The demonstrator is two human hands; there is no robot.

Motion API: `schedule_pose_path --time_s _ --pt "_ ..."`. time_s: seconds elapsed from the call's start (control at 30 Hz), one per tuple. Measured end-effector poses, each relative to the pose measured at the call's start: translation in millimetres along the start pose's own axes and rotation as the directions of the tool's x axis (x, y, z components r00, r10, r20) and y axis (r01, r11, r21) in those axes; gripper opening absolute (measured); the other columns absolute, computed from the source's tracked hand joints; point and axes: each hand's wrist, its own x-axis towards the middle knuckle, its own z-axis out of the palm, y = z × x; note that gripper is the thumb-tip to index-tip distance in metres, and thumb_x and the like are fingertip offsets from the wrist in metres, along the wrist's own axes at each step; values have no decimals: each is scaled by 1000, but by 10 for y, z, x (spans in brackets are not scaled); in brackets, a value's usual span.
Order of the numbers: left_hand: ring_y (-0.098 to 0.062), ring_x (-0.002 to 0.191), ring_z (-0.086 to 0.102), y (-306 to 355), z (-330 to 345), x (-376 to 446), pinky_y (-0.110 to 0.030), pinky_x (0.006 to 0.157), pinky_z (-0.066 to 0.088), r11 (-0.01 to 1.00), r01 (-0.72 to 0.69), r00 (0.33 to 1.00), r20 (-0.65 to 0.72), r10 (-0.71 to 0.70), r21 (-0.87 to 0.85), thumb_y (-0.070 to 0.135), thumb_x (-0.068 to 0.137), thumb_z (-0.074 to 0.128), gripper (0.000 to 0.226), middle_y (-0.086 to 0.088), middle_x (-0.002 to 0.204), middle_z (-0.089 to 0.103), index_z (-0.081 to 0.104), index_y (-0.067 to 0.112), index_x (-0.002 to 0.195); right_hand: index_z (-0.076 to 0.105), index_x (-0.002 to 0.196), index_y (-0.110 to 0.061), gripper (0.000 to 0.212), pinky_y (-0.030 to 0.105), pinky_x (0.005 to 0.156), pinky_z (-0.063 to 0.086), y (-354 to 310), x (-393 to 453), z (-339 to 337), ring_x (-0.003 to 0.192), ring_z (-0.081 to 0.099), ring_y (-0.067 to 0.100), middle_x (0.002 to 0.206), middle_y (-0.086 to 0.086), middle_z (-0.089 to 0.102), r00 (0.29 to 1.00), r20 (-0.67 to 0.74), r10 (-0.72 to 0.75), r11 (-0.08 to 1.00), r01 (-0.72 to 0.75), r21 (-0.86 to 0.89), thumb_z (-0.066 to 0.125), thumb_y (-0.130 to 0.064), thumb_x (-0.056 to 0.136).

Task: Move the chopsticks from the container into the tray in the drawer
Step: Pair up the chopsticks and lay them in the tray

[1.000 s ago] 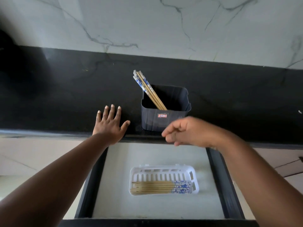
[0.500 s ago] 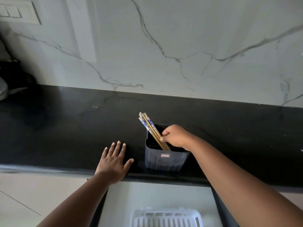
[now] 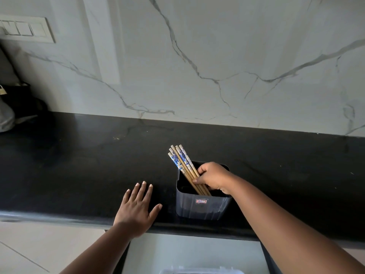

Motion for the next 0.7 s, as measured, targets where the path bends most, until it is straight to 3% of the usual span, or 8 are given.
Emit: schedule_pose_path --time_s 0.2,0.33,0.4,0.47,0.6,0.7 --pt "-18 146 -17 -3 -8 -5 -37 118 -9 1000 -3 1000 3 3 -1 69 89 4 79 -1 160 -14 -8 22 152 68 90 -9 17 33 70 55 38 -7 -16 80 70 17 87 3 74 998 -54 -31 999 30 -33 78 -20 80" --pt "-16 145 -19 -6 -5 -2 -37 117 -11 1000 -1 1000 2 1 -7 69 89 3 79 0 160 -15 -9 22 152 68 94 -13 20 34 69 54 45 -25 -38 78 67 16 89 6 72 990 -128 -54 998 50 -40 78 -23 80" --pt "-16 143 -22 -7 -3 -11 -37 117 -11 1000 -3 1000 9 4 -12 71 86 -2 82 0 158 -16 -10 22 151 71 89 -14 14 37 71 55 29 -45 -70 76 65 17 88 8 73 987 -145 -73 997 71 -24 78 -21 80" --pt "-16 143 -22 -8 -5 -15 -37 117 -11 1000 -6 1000 7 6 -18 73 79 -10 89 0 158 -17 -9 21 151 72 80 -19 5 30 64 51 9 -90 -116 71 65 16 80 4 73 981 -161 -106 994 106 -5 77 -19 80" --pt "-19 146 -17 20 -49 -4 -37 116 -11 1000 4 999 39 -3 -27 73 72 -14 96 -2 160 -13 -7 20 152 73 81 -22 7 20 60 48 -109 -248 -275 74 71 9 80 -2 74 964 -212 -162 978 185 93 76 -17 81" --pt "-21 147 -15 49 -115 2 -39 117 -9 999 37 993 110 -34 -23 80 71 -11 102 -3 160 -15 -7 20 153 73 84 -21 7 17 55 50 -293 -410 -441 75 73 13 83 2 75 955 -235 -183 941 239 238 75 -14 83"
